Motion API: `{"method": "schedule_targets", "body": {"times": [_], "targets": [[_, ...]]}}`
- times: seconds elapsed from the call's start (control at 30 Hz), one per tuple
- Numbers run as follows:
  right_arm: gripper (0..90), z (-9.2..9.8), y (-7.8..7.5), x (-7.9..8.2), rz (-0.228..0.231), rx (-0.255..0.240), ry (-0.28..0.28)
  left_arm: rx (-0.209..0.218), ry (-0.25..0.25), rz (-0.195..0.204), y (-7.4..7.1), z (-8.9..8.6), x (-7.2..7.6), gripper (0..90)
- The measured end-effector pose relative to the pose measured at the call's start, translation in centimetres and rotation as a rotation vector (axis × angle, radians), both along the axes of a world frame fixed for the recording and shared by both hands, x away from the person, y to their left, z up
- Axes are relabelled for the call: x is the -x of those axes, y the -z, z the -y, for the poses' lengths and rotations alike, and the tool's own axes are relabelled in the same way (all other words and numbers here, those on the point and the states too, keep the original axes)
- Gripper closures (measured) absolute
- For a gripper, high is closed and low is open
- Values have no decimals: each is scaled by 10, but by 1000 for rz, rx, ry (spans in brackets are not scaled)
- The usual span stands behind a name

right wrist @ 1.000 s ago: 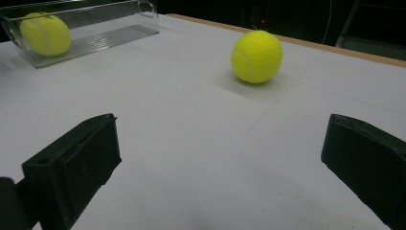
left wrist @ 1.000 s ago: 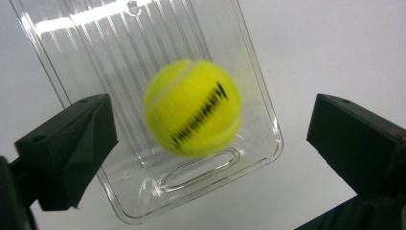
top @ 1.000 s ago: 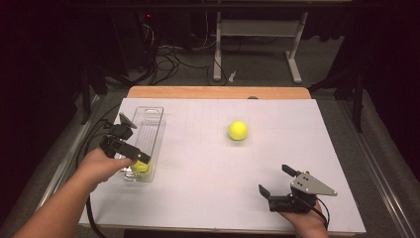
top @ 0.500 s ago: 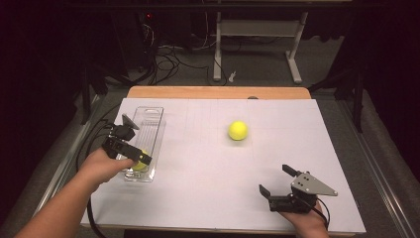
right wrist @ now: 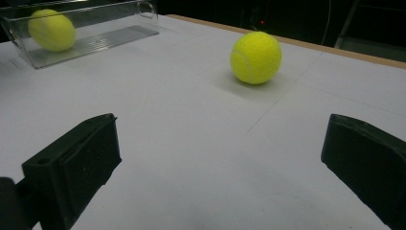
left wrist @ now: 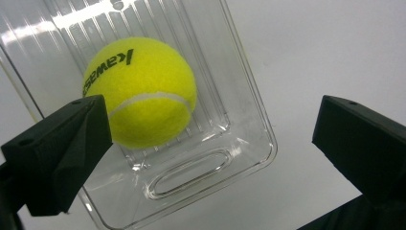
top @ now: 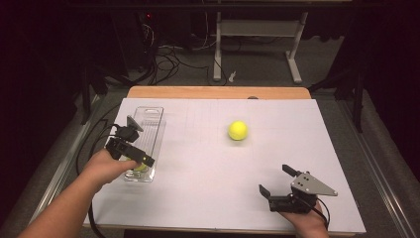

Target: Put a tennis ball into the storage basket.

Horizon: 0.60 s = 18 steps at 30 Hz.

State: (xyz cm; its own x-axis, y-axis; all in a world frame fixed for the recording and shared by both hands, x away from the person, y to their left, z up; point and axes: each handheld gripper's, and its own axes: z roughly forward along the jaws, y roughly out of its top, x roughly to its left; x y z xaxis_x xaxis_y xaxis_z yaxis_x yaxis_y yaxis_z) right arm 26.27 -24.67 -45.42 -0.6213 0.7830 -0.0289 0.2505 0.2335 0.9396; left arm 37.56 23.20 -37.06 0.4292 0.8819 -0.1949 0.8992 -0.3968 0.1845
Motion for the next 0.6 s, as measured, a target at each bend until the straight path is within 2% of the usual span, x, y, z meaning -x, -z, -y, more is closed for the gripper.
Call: {"method": "schedule_targets", "body": {"times": [0.6], "targets": [[3,-1,0,0,-1,2,-1,7,45,-8,0,18,3,6]]}}
